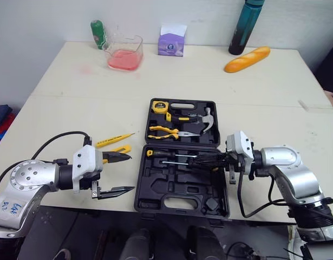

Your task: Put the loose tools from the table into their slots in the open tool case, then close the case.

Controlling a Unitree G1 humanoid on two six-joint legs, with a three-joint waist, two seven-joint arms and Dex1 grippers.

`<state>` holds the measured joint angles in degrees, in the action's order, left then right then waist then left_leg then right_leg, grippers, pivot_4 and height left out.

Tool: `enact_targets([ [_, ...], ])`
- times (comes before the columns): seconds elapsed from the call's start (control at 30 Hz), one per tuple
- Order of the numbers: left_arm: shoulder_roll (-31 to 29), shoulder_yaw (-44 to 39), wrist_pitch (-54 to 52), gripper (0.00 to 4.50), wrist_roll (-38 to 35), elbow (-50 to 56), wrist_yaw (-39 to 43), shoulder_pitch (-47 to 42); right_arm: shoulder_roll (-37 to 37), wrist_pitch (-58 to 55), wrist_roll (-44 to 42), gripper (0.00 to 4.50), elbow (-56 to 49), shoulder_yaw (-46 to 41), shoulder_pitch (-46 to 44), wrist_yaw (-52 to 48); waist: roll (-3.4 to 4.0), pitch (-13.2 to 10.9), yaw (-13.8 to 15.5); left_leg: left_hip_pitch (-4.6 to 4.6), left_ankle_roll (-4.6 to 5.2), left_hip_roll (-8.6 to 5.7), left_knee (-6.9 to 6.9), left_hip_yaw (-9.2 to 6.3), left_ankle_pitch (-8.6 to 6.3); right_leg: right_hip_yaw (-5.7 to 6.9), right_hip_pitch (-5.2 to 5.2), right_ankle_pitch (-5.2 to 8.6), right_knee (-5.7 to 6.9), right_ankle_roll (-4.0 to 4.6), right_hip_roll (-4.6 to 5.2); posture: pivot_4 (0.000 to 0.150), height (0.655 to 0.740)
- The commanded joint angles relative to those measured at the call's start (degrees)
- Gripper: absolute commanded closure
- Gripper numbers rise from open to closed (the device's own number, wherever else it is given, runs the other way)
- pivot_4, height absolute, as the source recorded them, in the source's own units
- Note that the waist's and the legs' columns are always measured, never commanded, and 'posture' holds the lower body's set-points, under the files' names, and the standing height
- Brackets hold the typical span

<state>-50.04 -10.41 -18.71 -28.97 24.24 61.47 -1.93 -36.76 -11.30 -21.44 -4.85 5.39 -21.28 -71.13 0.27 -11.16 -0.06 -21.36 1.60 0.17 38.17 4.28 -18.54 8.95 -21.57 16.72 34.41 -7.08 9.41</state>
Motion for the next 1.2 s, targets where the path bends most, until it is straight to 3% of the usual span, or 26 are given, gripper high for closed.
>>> enact_targets([
  [0.03, -0.1, 0.1, 0.4, 0.00, -0.1, 0.8, 0.1, -0.8, 0.6, 2.0, 0.9, 4.44, -0.2, 0.9, -0.7, 0.0, 0.00, 0.0, 0.0, 0.00, 0.00, 0.00, 0.00, 0.00, 0.00, 0.00, 0.00, 0.00, 0.00, 0.00, 0.00, 0.150, 0.7400],
  [0.6, -0.1, 0.5, 0.4, 0.00, 0.3, 0.8, -0.4, -1.2, 4.0, 4.5, 7.8, 4.44, 8.1, 5.7, -0.3, 3.8, 0.00, 0.0, -0.1, 0.04, 0.00, 0.01, 0.00, 0.00, 0.00, -0.01, 0.01, 0.00, 0.02, 0.00, 0.00, 0.150, 0.7400],
  [1.2, -0.5, 0.2, -0.1, 0.00, 0.5, 2.3, -1.0, 0.5, 2.0, -6.6, 11.6, 4.44, 8.7, 11.9, -2.2, 5.6, -0.61, 0.4, -0.2, 0.26, -0.07, 0.10, 0.00, 0.02, 0.00, -0.06, 0.11, 0.02, 0.13, 0.05, -0.01, 0.150, 0.7400],
])
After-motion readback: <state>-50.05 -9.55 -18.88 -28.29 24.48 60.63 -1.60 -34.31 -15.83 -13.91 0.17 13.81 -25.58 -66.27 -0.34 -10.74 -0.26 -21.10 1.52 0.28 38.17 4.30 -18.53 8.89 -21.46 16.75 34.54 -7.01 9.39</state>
